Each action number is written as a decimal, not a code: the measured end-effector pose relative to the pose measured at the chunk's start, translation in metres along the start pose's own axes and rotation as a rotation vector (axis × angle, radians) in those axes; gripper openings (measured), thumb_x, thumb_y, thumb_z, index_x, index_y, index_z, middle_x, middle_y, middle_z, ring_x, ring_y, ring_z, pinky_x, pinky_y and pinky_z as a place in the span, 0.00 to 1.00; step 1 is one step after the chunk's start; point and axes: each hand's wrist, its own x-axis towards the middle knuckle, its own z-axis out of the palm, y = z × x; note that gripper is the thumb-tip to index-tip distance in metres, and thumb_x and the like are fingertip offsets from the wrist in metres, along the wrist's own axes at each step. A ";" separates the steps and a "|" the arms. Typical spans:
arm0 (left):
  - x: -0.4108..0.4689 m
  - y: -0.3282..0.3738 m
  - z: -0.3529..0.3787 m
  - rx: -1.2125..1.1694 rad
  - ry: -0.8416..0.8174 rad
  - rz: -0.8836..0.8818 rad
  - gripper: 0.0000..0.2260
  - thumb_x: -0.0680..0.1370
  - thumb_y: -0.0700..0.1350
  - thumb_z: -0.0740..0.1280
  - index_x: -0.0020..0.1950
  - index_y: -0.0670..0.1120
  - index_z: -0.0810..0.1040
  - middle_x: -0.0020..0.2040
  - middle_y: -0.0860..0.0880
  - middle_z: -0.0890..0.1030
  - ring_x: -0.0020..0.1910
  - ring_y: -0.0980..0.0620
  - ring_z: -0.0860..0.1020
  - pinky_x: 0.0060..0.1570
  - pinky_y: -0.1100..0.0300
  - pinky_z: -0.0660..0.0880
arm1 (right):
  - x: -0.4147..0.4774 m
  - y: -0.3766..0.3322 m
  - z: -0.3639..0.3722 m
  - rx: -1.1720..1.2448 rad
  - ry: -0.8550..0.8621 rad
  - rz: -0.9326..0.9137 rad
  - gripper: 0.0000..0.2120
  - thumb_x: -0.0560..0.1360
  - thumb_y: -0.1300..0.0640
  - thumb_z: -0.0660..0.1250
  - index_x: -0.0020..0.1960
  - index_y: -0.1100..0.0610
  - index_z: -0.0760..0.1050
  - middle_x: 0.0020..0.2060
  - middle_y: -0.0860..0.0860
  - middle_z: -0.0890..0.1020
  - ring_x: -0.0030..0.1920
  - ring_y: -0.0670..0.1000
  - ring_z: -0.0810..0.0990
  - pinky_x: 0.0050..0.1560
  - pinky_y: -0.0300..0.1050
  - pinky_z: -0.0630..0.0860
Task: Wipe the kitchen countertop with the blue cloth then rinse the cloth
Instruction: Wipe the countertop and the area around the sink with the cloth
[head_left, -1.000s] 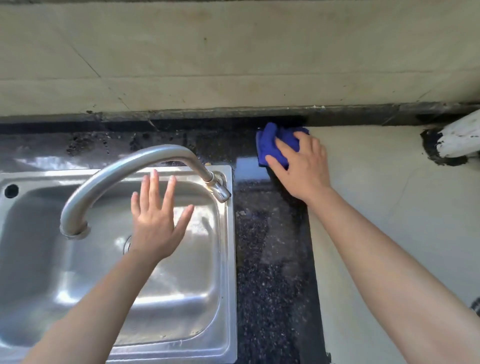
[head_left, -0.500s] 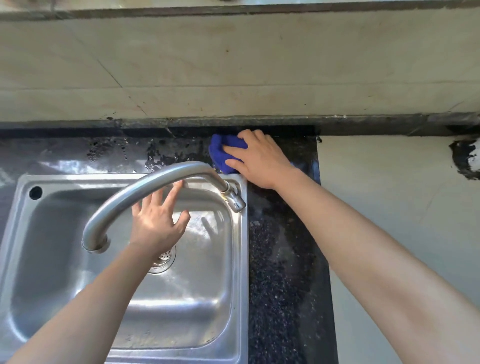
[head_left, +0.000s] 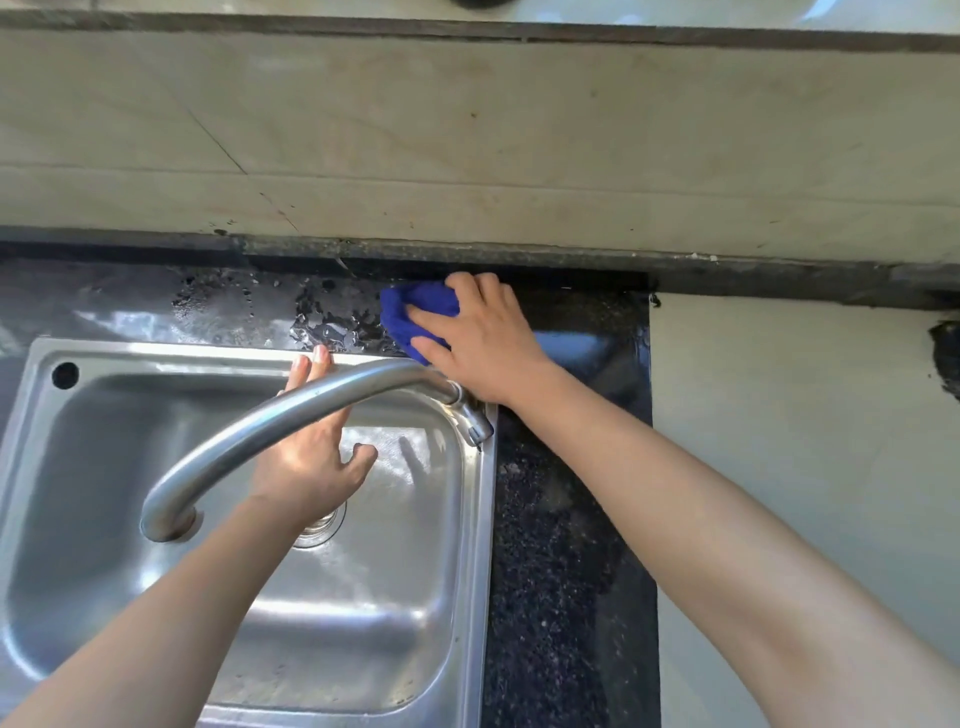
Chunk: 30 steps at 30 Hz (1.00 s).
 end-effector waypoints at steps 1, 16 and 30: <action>0.001 -0.001 0.001 -0.001 -0.002 0.007 0.36 0.71 0.58 0.63 0.77 0.48 0.64 0.82 0.45 0.49 0.76 0.36 0.59 0.73 0.43 0.57 | 0.000 0.001 -0.001 0.017 -0.011 -0.007 0.20 0.80 0.42 0.60 0.70 0.42 0.74 0.66 0.58 0.72 0.60 0.63 0.70 0.59 0.55 0.64; 0.002 -0.009 0.007 -0.084 0.020 0.057 0.39 0.70 0.60 0.56 0.81 0.58 0.50 0.82 0.50 0.40 0.81 0.46 0.42 0.78 0.53 0.44 | -0.011 0.023 -0.009 0.029 -0.044 -0.103 0.23 0.78 0.41 0.54 0.67 0.44 0.77 0.67 0.55 0.74 0.61 0.61 0.71 0.62 0.53 0.65; 0.003 -0.009 0.009 -0.163 0.107 0.099 0.40 0.70 0.59 0.59 0.80 0.60 0.50 0.82 0.48 0.45 0.81 0.44 0.44 0.77 0.55 0.45 | -0.035 0.057 -0.028 -0.005 -0.010 -0.307 0.20 0.82 0.43 0.57 0.71 0.47 0.74 0.72 0.56 0.72 0.68 0.61 0.72 0.63 0.56 0.74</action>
